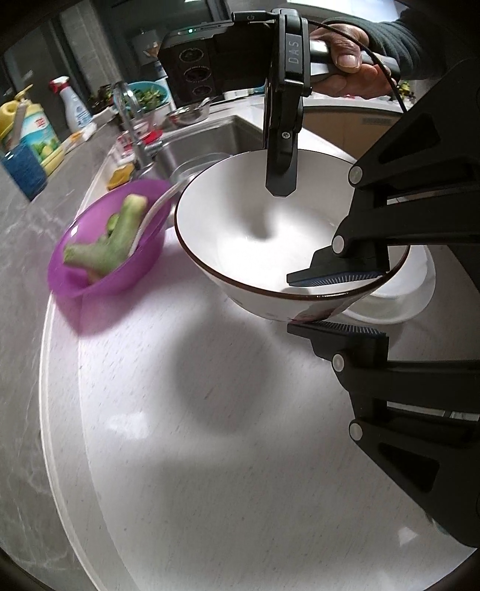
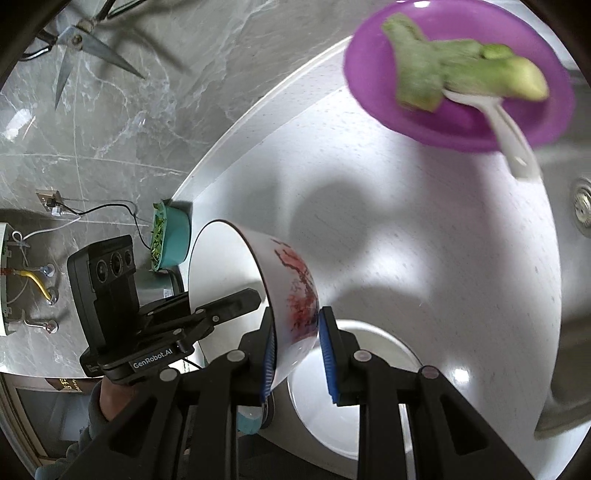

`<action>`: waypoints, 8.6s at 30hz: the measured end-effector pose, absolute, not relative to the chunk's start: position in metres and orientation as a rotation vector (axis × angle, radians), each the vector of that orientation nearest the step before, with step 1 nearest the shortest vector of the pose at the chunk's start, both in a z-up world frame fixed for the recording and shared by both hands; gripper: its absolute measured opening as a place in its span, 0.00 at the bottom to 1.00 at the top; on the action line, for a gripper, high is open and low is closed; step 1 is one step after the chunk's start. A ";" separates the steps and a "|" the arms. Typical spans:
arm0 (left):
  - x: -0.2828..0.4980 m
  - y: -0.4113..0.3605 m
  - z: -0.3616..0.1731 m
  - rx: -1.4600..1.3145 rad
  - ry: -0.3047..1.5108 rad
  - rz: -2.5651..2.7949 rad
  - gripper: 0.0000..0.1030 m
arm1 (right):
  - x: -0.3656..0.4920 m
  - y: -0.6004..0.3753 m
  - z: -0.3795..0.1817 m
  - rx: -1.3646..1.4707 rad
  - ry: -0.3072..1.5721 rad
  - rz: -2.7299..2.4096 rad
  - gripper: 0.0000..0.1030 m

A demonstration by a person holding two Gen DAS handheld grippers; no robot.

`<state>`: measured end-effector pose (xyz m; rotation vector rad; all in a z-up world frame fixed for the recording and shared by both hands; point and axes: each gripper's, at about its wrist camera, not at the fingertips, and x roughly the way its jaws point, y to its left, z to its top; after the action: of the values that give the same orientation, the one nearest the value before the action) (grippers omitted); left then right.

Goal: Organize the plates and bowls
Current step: 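Carry the red-patterned bowl with both tools over the nested white bowls, then lower the red-patterned bowl into the nested white bowls with both tools, then open both tools and release the red-patterned bowl inside the white bowls, then move both tools to the nested bowl stack and close on its rim, then lift the nested bowl stack with both tools and carry it over the teal plates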

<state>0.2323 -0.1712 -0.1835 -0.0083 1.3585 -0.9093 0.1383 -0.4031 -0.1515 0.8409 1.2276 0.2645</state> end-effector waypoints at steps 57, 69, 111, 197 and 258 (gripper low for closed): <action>0.124 -0.182 -0.263 0.034 1.532 -0.932 0.16 | 0.063 -0.369 -0.171 0.546 1.323 0.112 0.25; 0.121 -0.188 -0.263 0.079 1.508 -0.930 0.19 | 0.060 -0.349 -0.170 0.368 1.329 0.078 0.23; 0.109 -0.192 -0.250 0.107 1.458 -0.954 0.53 | 0.058 -0.349 -0.173 0.355 1.334 0.055 0.14; 0.148 -0.146 -0.265 0.374 1.371 -0.762 0.81 | 0.021 -0.384 -0.209 0.349 1.276 0.100 0.54; 0.153 -0.194 -0.289 0.421 1.317 -0.868 0.76 | 0.024 -0.372 -0.226 0.492 1.253 0.042 0.26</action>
<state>0.1531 -0.1935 -0.2892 0.4205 1.3169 -0.8677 0.0243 -0.3724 -0.2258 0.4915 1.2529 0.0421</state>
